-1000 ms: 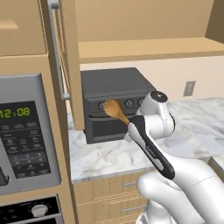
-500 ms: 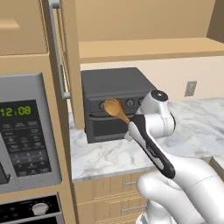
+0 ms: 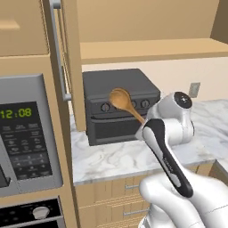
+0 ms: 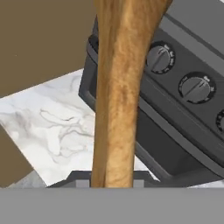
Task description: Organize the utensils by type. Pick up the wooden spoons from the counter and place them in the open cabinet. Then pick up the metallic utensils from the counter and place them in the open drawer.
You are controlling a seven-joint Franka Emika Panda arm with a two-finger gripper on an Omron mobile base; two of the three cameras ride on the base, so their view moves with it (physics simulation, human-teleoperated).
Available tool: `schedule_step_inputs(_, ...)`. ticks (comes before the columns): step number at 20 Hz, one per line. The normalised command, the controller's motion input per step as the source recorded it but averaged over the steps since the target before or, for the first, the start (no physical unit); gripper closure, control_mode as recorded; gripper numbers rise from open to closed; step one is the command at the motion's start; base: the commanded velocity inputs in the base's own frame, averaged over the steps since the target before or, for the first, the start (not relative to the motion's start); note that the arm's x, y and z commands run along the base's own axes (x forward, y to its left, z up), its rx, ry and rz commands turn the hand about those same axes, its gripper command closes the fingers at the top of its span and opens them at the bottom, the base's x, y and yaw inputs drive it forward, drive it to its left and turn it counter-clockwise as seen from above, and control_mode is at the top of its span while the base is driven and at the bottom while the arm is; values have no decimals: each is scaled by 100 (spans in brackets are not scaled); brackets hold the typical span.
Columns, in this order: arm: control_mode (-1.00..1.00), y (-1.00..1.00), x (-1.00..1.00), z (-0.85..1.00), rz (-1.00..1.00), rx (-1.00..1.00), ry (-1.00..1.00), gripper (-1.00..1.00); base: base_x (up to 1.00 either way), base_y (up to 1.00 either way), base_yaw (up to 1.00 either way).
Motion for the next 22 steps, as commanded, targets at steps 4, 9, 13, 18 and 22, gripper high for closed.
schedule_step_inputs(4, -100, -17, -9, 70, 11, 0, -23, 100, 0, 0, 0)
schedule_step_inputs(9, -100, -28, -13, 72, 12, 0, -16, 100, 0, 0, 0)
schedule_step_inputs(13, -100, -29, -13, 70, 17, -7, -15, 100, 0, 0, 0)
schedule_step_inputs(18, -100, -24, -3, 67, 17, -18, -12, 100, 0, 0, 0)
schedule_step_inputs(22, -100, -22, -2, 64, 12, -28, -8, 100, 0, 0, 0)
